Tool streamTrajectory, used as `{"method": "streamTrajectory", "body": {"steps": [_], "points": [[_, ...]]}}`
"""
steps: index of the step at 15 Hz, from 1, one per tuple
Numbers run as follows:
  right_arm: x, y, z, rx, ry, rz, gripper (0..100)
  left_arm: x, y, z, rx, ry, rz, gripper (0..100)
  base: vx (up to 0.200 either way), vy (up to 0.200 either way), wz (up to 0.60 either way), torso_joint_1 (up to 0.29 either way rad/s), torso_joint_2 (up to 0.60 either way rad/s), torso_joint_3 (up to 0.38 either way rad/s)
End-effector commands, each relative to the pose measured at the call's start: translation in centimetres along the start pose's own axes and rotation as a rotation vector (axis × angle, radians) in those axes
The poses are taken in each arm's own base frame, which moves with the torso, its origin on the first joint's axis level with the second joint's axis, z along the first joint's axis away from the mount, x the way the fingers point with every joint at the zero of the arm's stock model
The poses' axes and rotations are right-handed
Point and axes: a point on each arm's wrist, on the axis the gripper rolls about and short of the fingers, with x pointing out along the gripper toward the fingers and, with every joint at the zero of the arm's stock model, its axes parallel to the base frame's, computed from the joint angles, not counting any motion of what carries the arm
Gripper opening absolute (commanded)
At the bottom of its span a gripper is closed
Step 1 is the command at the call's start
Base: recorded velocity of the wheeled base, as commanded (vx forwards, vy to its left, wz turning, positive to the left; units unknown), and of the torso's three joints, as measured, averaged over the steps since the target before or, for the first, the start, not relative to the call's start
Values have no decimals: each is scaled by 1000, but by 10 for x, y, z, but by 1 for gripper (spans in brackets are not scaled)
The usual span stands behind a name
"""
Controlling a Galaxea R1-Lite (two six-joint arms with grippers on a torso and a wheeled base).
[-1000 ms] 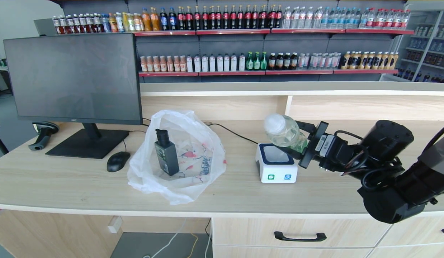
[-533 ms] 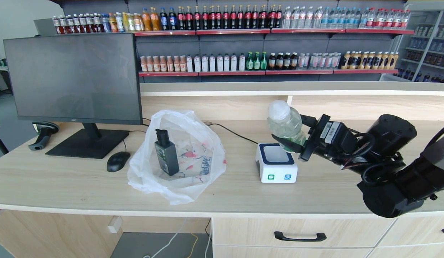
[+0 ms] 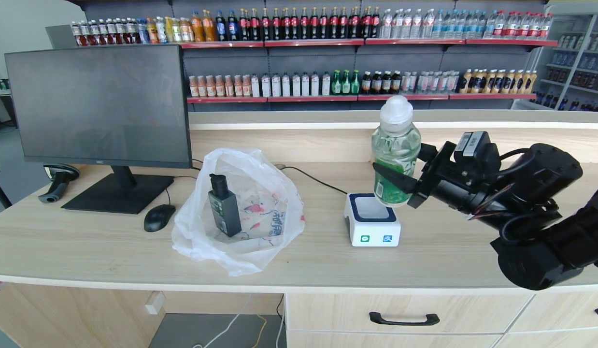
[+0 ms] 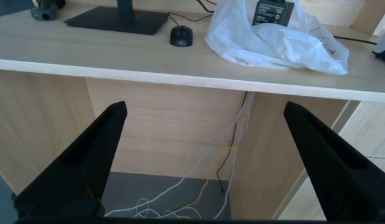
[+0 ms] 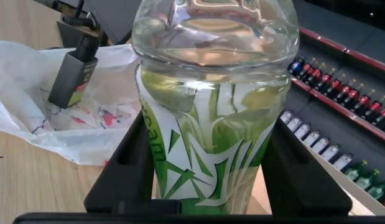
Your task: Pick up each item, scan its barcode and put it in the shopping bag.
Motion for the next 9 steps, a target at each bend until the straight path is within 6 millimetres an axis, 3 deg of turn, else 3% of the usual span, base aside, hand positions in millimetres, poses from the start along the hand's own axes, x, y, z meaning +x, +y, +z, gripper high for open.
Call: {"method": "streamTrajectory", "body": {"steps": [1,7,9], "points": [[-3,-9,15,51,-7,-97,0,0,0,0,0,1,0,100,0,0,0,0,0,0],[-24,-2,33,206,75,-388,0,0,0,0,0,1,0,100,0,0,0,0,0,0],[-41,12,33,246,156,-469,0,0,0,0,-2,1,0,100,0,0,0,0,0,0]]}}
